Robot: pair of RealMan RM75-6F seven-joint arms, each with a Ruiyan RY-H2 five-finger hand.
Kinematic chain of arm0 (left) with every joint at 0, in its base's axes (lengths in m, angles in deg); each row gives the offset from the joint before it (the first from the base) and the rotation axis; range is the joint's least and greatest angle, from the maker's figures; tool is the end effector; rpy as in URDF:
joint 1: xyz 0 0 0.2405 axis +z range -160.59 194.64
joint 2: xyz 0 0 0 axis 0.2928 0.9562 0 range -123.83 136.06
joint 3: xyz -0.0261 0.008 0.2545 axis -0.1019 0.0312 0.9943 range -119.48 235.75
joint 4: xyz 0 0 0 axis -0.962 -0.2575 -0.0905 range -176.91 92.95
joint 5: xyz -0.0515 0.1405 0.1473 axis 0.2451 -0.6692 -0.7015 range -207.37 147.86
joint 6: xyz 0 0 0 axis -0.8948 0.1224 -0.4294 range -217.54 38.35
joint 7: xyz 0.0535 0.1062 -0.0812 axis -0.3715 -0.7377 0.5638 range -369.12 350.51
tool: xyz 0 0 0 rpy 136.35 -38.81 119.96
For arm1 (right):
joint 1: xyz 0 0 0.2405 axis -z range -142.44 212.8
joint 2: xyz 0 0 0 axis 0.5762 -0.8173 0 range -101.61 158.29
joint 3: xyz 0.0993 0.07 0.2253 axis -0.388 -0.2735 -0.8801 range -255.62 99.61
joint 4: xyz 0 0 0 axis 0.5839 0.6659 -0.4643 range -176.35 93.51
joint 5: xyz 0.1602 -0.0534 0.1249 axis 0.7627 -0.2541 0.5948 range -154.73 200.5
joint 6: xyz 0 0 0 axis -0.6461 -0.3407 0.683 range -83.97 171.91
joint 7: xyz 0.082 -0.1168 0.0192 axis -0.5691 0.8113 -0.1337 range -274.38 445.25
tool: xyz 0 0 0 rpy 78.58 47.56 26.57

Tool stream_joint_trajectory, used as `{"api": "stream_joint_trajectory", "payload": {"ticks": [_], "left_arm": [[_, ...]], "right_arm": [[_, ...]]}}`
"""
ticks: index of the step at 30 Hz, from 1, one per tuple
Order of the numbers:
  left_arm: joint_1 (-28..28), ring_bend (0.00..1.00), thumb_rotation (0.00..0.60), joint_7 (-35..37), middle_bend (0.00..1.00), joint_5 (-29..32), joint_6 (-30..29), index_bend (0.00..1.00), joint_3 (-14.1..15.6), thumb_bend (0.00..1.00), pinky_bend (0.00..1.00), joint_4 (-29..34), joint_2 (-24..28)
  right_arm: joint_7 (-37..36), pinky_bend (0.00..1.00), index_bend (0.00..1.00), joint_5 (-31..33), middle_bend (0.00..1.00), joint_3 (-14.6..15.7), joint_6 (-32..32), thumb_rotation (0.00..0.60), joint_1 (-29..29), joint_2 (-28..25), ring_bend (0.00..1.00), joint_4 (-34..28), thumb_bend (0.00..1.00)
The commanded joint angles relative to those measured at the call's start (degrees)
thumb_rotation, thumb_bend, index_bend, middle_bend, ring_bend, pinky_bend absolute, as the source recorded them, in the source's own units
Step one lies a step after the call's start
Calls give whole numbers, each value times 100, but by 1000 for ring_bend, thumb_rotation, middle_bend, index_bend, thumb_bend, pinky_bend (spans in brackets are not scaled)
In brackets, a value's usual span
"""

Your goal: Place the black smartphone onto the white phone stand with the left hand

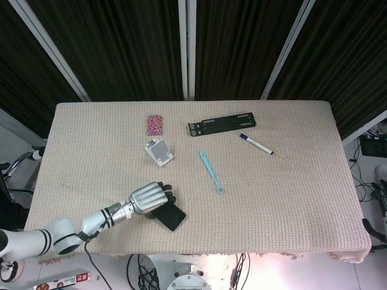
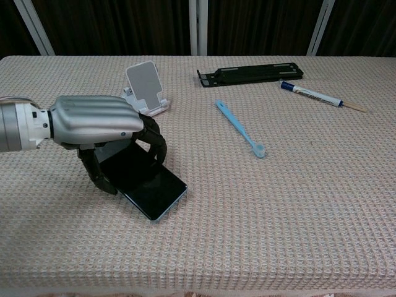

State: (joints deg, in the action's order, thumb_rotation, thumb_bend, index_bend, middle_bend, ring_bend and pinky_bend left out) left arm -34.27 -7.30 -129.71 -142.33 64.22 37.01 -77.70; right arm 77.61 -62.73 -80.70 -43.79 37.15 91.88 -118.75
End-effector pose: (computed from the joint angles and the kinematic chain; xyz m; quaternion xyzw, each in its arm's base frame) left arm -0.1398 0.3038 -0.0319 -0.9032 -0.1828 -0.3303 0.2044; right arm -0.3758 -0.1403 0.2005 0.5796 -0.3663 0.3272 0.6502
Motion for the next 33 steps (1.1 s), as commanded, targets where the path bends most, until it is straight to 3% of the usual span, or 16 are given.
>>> {"api": "stream_joint_trajectory", "payload": {"ticks": [1,10,16,23,33], "left_arm": [[23,286,600,34,430,-29,-71,613,6,333,443,-37,-19],[14,330,600,-36,430,-95,-153,615,-3,334,438,-56,41],[-127,331,600,-468,430,-137,-176,615,-188,335,437,162,494],[-188,346,600,-2015,430,126,-13,605,-576,341,448,576,1153],[-558,363,600,-4073,438,1083,808,612,-1238,351,449,1400,1695]], "right_arm": [[0,0,0,2,0,-2,-7,600,4,-4,0,-6,176],[10,0,0,35,0,3,14,600,16,-16,0,-19,176],[12,0,0,36,0,-11,-33,600,33,-39,0,-35,176],[-20,0,0,48,0,-26,-73,600,53,-23,0,-35,176],[-9,0,0,-17,0,-67,-281,600,101,-46,0,-118,176]]}}
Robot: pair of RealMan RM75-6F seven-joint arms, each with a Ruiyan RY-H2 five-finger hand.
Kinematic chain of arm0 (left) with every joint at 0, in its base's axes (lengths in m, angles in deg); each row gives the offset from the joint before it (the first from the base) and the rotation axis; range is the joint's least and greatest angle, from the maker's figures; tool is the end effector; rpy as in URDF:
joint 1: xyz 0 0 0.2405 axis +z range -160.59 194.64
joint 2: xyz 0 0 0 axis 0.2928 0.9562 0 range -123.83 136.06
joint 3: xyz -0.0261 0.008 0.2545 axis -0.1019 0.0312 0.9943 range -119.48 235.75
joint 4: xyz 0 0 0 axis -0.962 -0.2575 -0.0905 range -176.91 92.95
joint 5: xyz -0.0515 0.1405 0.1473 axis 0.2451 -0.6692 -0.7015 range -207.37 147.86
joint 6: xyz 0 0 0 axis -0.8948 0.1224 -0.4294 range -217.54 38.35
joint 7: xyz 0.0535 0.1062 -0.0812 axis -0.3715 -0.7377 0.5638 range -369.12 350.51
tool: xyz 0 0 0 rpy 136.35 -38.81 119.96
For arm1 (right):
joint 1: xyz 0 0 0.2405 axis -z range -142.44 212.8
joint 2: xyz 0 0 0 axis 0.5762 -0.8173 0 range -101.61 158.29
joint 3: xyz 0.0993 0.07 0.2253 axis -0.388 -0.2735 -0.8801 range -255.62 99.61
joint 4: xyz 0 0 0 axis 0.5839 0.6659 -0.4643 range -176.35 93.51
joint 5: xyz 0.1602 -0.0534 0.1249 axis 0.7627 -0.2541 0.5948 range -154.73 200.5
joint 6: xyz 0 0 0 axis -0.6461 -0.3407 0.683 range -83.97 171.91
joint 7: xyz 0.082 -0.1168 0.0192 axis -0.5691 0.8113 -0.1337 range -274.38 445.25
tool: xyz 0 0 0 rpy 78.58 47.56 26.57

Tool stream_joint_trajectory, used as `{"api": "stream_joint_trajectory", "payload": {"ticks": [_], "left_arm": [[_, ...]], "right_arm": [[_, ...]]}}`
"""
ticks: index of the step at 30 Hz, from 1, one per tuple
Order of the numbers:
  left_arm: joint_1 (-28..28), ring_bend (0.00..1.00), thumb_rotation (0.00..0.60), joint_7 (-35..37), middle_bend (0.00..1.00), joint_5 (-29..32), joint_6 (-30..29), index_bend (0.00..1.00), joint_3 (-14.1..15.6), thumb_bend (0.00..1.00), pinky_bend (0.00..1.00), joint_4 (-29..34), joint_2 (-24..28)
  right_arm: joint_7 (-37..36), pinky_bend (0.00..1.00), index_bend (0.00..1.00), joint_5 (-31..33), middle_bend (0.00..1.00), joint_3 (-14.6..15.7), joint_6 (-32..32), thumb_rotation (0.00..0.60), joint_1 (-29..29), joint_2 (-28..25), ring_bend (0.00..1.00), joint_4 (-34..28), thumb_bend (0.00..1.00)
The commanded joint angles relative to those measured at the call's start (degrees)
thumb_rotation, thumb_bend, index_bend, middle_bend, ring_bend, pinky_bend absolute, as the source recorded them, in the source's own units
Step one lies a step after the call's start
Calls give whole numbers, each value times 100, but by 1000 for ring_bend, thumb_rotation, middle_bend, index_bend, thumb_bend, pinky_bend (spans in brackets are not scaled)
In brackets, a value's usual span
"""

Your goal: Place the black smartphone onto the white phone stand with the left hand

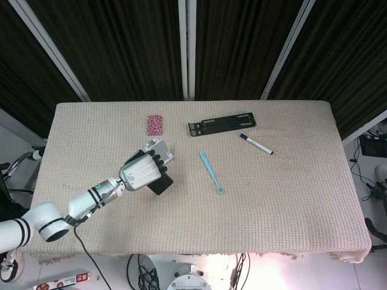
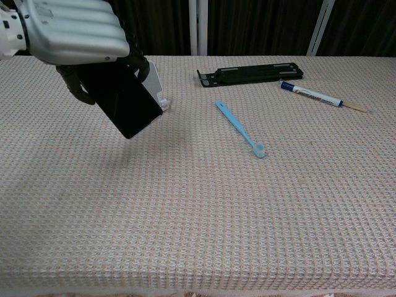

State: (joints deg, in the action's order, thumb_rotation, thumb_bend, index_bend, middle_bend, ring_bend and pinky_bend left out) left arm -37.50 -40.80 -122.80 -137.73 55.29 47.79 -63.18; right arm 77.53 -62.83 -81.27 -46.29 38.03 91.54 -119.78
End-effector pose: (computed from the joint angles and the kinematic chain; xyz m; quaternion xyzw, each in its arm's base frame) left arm -0.0987 0.3489 0.0484 -0.8922 0.0712 -0.2642 0.3593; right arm -0.3706 -0.1367 0.2062 0.5680 -0.3565 0.3431 0.6577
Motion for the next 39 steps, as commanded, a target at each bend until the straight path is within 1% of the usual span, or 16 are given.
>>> {"api": "stream_joint_trajectory", "payload": {"ticks": [1,5,8,12,17,22,25,27,33,39], "left_arm": [[-292,365,600,-873,441,468,414,613,-402,351,449,332,258],[-614,371,600,-1400,469,778,781,621,-612,353,444,228,250],[-847,370,600,-1629,473,898,1035,629,-675,358,441,53,193],[-1071,370,600,-1801,473,1010,1259,632,-678,370,441,-236,40],[-1300,370,600,-1970,471,1126,1512,632,-572,379,426,-655,-262],[-1414,370,600,-2089,471,1201,1530,632,-488,379,395,-974,-522],[-1431,369,600,-2036,471,1313,1500,632,-477,381,389,-1159,-641],[-1442,370,600,-1980,471,1341,1487,632,-446,385,388,-1265,-680],[-1474,369,600,-1815,473,1226,1589,635,-217,386,382,-1463,-681],[-1487,370,600,-1664,474,1207,1584,636,-108,383,380,-1692,-795]], "right_arm": [[-3,0,0,-8,0,-11,-47,600,21,-18,0,-20,176],[-32,0,0,-1,0,-9,-86,600,55,-25,0,-15,176],[-71,0,0,14,0,-9,-97,600,75,-11,0,13,176],[-130,0,0,29,0,-18,-120,600,96,15,0,65,176],[-222,0,0,1,0,-37,-165,600,96,67,0,166,177],[-229,0,0,-2,0,-47,-183,600,100,86,0,192,176],[-255,0,0,15,0,-62,-197,600,111,76,0,199,176],[-283,0,0,32,0,-69,-191,600,116,73,0,213,176],[-354,0,0,97,0,-73,-124,600,126,104,0,303,177],[-328,0,0,96,0,-64,-101,600,129,111,0,300,185]]}}
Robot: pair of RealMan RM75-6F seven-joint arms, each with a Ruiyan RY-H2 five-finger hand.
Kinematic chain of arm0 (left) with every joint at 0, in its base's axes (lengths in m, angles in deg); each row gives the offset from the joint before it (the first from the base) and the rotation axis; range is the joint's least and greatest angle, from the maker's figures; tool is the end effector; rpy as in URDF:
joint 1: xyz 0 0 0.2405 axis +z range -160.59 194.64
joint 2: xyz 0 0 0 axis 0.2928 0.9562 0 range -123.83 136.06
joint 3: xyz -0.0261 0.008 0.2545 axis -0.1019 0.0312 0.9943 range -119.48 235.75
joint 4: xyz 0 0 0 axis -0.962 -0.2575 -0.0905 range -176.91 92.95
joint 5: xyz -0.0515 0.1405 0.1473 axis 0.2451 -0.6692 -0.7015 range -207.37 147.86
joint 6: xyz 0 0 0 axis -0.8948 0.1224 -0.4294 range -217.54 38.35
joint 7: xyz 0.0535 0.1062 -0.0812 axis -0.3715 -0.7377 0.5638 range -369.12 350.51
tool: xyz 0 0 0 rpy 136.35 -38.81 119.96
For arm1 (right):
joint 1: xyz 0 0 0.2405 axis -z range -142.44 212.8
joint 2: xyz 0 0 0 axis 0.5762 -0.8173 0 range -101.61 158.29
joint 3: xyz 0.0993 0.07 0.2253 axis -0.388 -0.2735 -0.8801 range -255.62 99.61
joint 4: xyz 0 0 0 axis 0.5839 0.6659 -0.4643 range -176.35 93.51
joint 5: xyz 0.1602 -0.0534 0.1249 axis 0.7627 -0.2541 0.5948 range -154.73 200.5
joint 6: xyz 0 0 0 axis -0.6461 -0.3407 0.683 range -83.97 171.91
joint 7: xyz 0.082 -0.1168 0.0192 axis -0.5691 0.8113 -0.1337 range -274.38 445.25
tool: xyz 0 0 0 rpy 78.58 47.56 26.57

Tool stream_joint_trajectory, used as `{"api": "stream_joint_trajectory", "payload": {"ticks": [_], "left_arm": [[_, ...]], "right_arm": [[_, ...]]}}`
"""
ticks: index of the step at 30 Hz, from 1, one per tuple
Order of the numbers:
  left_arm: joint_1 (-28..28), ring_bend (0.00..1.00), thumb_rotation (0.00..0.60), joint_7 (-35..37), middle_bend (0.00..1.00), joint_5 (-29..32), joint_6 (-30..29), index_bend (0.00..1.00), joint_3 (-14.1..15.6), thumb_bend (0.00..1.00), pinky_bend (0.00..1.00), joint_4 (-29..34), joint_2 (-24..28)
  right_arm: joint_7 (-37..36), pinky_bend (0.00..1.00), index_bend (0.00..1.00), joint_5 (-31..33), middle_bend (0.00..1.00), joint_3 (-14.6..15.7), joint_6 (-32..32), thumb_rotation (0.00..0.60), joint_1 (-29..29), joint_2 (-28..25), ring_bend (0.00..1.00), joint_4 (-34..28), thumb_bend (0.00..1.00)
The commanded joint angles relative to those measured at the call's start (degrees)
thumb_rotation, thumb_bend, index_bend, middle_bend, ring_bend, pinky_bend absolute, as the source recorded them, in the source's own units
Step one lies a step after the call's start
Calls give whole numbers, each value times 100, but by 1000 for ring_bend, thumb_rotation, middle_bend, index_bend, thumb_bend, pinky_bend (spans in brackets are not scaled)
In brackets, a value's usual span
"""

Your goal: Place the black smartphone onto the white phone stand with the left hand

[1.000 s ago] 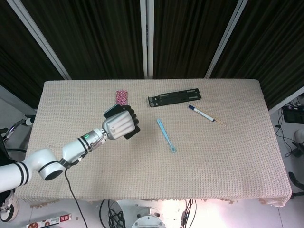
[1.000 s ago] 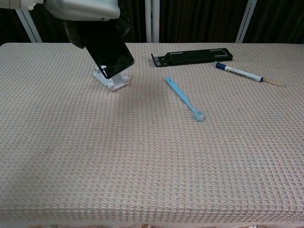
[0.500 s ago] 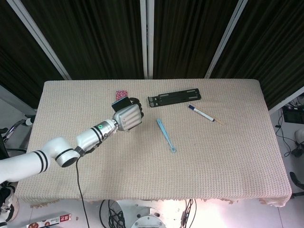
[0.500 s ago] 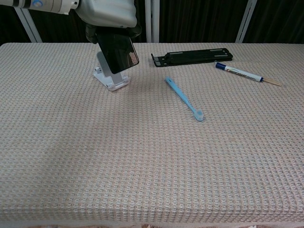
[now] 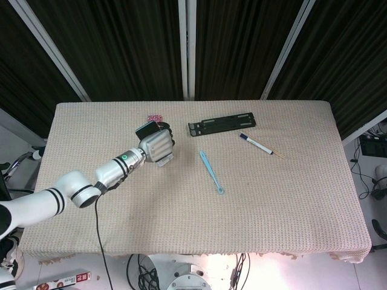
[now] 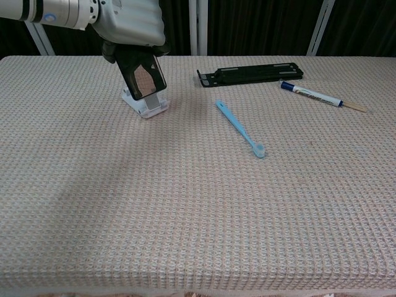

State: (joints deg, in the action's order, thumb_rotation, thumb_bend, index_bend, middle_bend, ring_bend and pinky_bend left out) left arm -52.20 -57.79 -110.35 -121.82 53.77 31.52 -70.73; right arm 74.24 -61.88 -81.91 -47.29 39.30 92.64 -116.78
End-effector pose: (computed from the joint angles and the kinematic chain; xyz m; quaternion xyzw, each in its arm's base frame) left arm -0.0570 0.4306 0.0231 -0.8838 0.2105 -0.1163 0.4013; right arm -0.3805 -0.1295 0.2116 0.5489 -0.3610 0.3508 0.6673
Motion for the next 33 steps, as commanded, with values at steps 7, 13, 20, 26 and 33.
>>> {"api": "stream_joint_trajectory", "payload": {"ticks": [7,13,20,26,33], "left_arm": [[-99,370,600,168,474,-182,16,638,146,387,377,-155,-115],[-173,369,600,260,474,-254,54,638,196,391,377,-257,-231],[-242,370,600,293,474,-180,151,626,212,392,376,-386,-326],[-283,370,600,199,472,-141,182,628,249,392,371,-466,-387],[-305,370,600,96,471,-15,190,630,254,394,369,-531,-494]], "right_arm": [[-9,0,0,27,0,-1,37,600,5,21,0,28,186],[-29,0,0,25,0,12,80,600,0,48,0,75,186],[-110,0,0,32,0,16,100,600,10,62,0,146,185],[-188,0,0,45,0,8,113,600,12,82,0,225,185],[-264,0,0,55,0,8,153,600,7,107,0,313,186]]}}
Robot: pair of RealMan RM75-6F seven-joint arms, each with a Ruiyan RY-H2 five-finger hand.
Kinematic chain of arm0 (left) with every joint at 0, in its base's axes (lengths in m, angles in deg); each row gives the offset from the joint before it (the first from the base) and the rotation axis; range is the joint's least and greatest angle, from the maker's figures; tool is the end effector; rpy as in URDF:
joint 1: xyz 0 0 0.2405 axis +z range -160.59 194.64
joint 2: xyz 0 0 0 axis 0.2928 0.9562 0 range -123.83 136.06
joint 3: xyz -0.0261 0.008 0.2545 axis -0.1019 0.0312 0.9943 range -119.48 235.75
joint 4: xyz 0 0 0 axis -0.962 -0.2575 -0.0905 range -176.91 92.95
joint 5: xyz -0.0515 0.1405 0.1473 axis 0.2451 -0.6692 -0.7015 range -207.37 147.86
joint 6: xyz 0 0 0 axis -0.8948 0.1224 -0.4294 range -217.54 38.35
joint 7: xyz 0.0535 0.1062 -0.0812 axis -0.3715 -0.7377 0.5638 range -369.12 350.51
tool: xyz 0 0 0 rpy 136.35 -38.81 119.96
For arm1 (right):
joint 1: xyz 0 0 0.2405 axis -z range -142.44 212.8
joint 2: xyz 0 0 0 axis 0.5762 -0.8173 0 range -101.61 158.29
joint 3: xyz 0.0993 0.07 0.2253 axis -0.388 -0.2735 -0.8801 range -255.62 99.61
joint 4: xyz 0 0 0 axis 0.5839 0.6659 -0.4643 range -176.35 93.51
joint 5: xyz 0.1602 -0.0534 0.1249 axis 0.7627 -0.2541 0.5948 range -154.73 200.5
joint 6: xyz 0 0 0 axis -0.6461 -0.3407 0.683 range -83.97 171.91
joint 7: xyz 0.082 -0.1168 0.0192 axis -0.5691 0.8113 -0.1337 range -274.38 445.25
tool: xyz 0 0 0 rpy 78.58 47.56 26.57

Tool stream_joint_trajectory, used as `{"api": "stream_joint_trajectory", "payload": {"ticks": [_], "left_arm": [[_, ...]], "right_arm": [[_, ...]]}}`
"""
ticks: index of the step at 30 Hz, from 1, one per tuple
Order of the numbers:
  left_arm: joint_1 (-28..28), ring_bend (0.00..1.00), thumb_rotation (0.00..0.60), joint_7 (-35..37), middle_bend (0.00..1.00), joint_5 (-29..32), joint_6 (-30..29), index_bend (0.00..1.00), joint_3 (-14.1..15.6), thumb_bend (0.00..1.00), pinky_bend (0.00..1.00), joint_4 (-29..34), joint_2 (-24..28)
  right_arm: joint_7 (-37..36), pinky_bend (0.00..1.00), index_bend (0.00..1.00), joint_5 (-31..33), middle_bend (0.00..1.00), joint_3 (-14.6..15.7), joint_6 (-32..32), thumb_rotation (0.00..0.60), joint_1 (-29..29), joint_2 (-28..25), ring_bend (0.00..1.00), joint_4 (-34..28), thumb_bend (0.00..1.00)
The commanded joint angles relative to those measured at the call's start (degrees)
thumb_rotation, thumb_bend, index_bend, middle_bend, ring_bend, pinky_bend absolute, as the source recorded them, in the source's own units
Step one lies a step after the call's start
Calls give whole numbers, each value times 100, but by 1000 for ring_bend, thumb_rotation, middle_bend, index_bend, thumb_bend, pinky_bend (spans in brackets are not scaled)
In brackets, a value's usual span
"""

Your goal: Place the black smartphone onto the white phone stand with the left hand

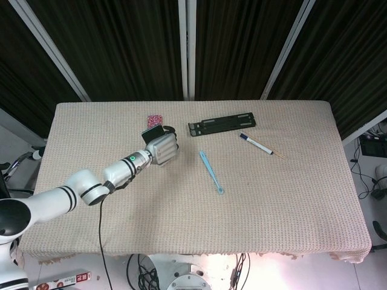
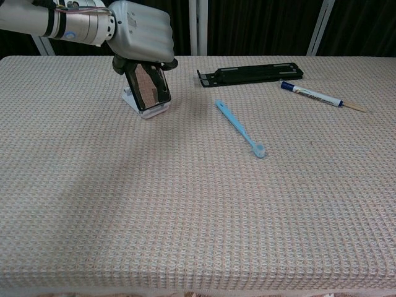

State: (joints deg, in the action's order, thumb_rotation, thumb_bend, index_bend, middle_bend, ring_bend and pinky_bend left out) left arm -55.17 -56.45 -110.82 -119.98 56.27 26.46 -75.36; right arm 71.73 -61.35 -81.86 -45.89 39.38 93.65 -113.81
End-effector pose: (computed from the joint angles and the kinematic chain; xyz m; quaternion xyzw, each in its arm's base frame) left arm -0.0536 0.4345 -0.0026 -0.8912 0.2261 -0.0982 0.3809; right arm -0.3911 -0.1279 0.2107 0.5455 -0.3731 0.3455 0.6662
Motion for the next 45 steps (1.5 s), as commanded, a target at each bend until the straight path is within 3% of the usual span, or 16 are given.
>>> {"api": "stream_joint_trajectory", "payload": {"ticks": [1,28,38,45], "left_arm": [[-11,369,600,-58,471,55,13,630,8,394,369,-37,-49],[-13,366,600,-291,468,496,-80,621,146,398,368,-16,-102],[-2,339,600,-459,438,746,-128,495,162,395,370,-70,-190],[-83,245,600,-730,257,1014,-18,160,236,350,351,45,-132]], "right_arm": [[-22,0,0,6,0,3,18,600,-1,10,0,30,186],[-30,0,0,4,0,-11,47,600,-13,-10,0,56,196],[-10,0,0,13,0,-16,57,600,-17,-23,0,30,197],[-23,0,0,29,0,-25,92,600,-32,-33,0,52,197]]}}
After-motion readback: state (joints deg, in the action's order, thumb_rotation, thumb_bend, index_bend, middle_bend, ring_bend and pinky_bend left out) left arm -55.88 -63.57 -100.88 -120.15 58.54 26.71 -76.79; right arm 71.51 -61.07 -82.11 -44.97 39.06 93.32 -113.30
